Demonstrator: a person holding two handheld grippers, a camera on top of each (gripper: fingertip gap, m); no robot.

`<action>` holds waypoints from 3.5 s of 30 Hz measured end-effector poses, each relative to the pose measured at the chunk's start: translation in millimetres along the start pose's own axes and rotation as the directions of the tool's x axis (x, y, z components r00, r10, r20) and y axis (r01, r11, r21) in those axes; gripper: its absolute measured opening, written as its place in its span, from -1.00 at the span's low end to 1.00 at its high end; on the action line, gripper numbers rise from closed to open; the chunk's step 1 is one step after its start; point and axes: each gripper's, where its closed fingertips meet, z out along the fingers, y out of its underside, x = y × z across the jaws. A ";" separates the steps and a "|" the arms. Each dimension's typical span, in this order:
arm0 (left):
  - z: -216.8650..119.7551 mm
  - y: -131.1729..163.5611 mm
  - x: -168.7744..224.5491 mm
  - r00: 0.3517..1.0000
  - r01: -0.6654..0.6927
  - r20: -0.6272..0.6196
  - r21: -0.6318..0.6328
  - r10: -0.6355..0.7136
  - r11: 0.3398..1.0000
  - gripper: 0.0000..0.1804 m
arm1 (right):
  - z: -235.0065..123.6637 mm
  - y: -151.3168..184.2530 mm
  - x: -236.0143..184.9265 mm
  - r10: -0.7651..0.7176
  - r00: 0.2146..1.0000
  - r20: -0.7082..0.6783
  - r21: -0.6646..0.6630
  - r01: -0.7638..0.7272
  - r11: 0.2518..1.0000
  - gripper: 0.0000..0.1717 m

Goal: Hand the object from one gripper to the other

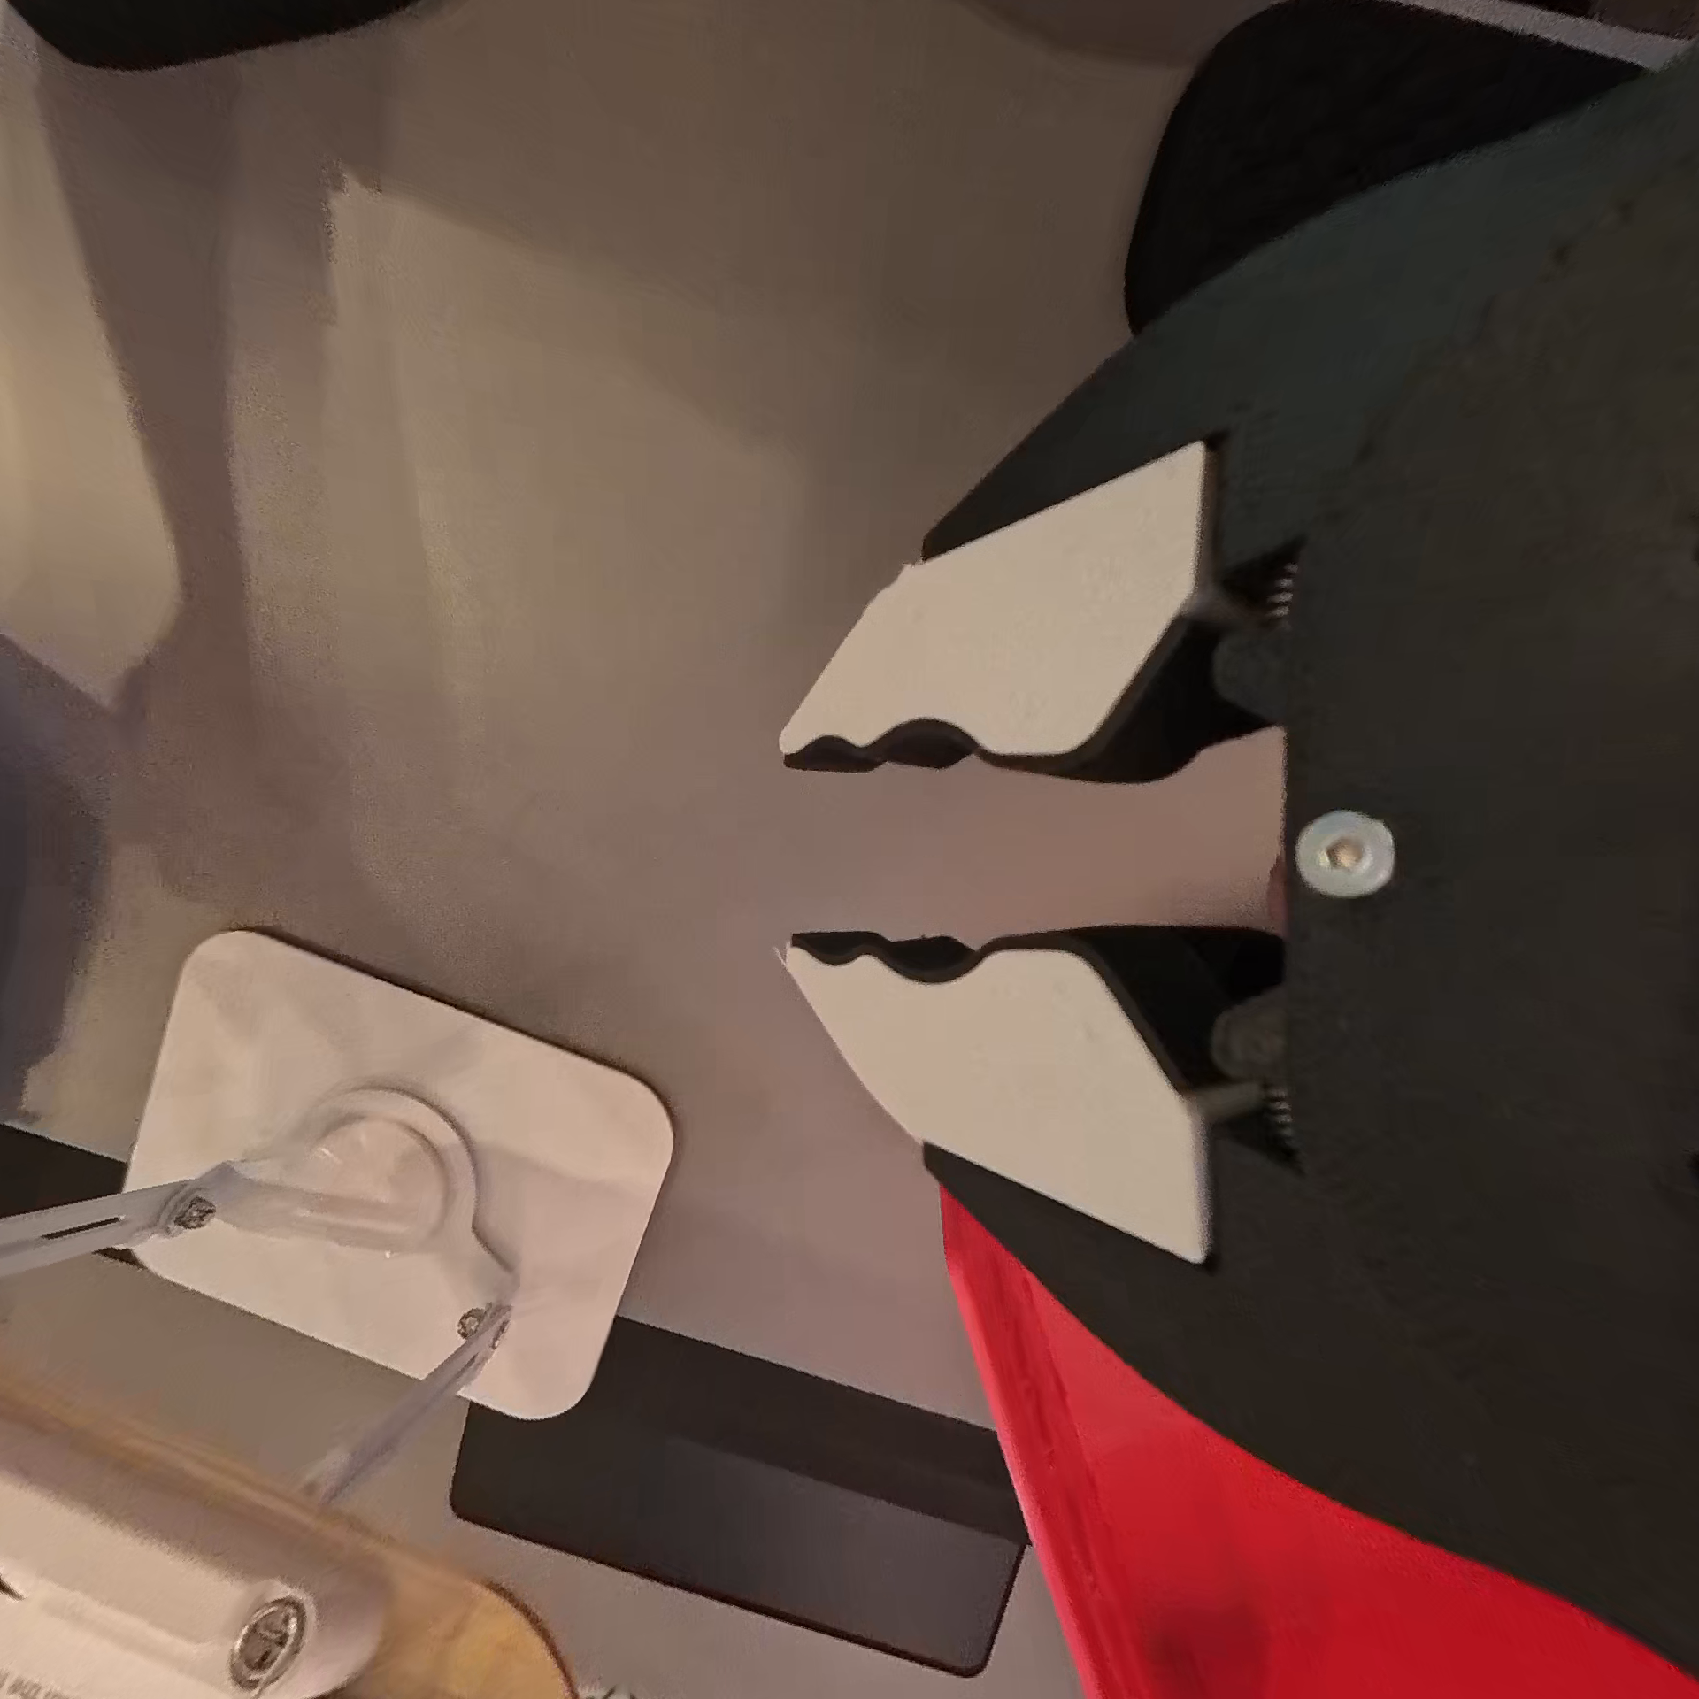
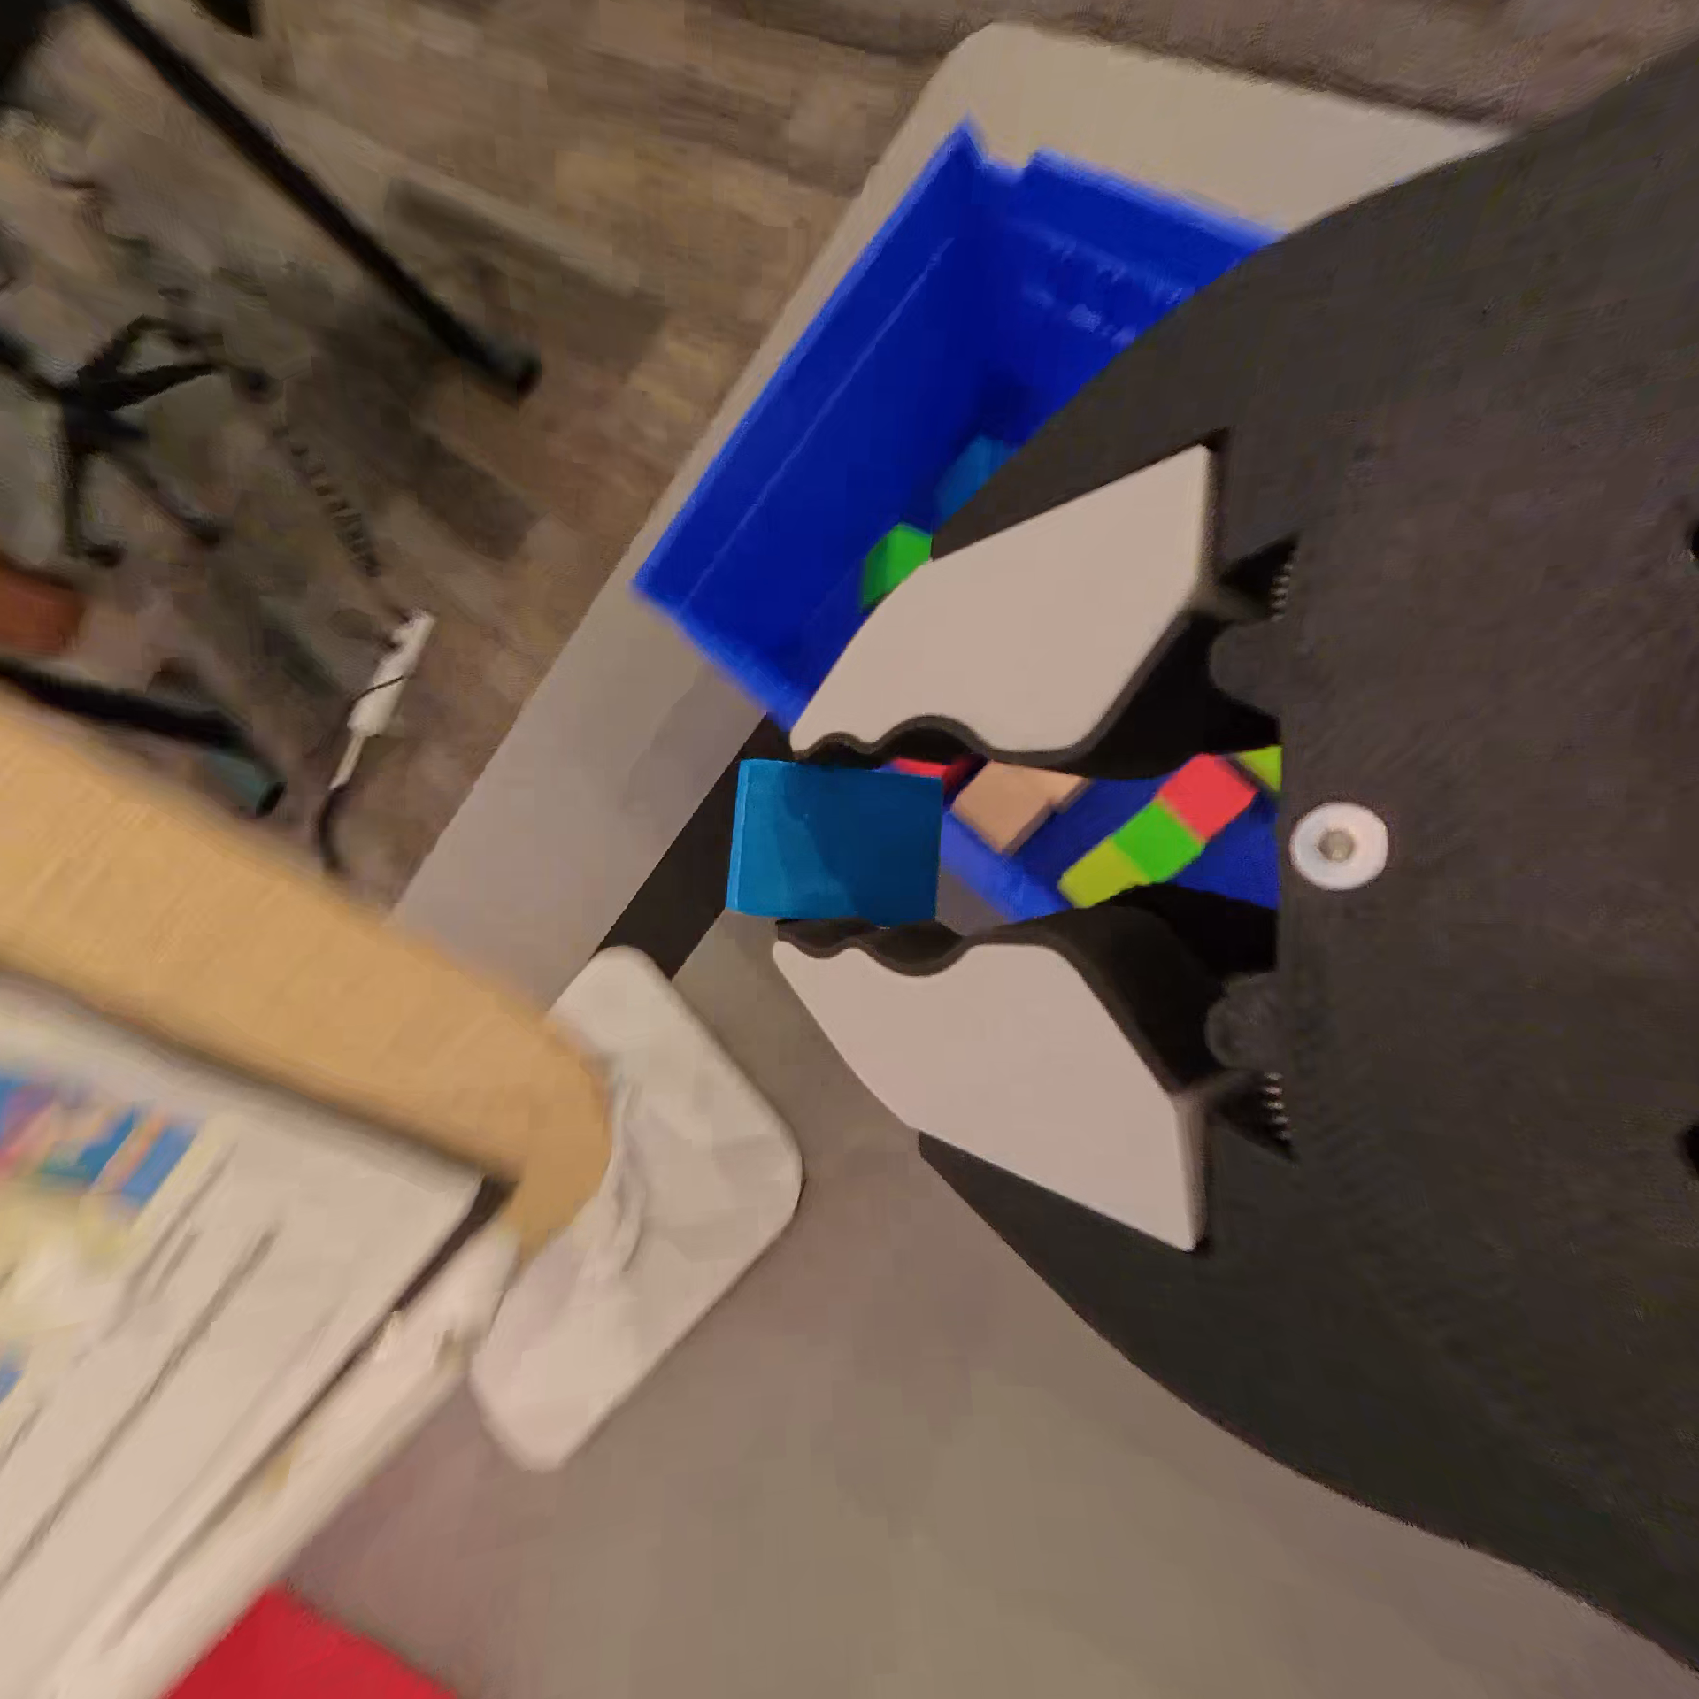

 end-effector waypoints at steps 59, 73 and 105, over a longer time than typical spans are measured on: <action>89.6 -45.0 78.1 0.970 0.194 -0.194 0.238 -0.149 0.952 -0.04 | -127.0 95.8 -209.4 0.010 1.000 -0.025 0.009 -0.009 1.000 -0.11; 153.0 -90.7 161.9 0.969 0.151 -0.222 0.202 -0.105 0.968 0.28 | -173.8 164.7 -317.8 0.081 0.994 -0.075 -0.011 -0.082 0.997 0.19; 206.0 -64.5 164.9 0.965 0.241 -0.128 0.100 -0.227 0.965 0.45 | -152.3 257.1 -322.6 -0.019 0.966 -0.257 -0.091 -0.004 0.996 0.59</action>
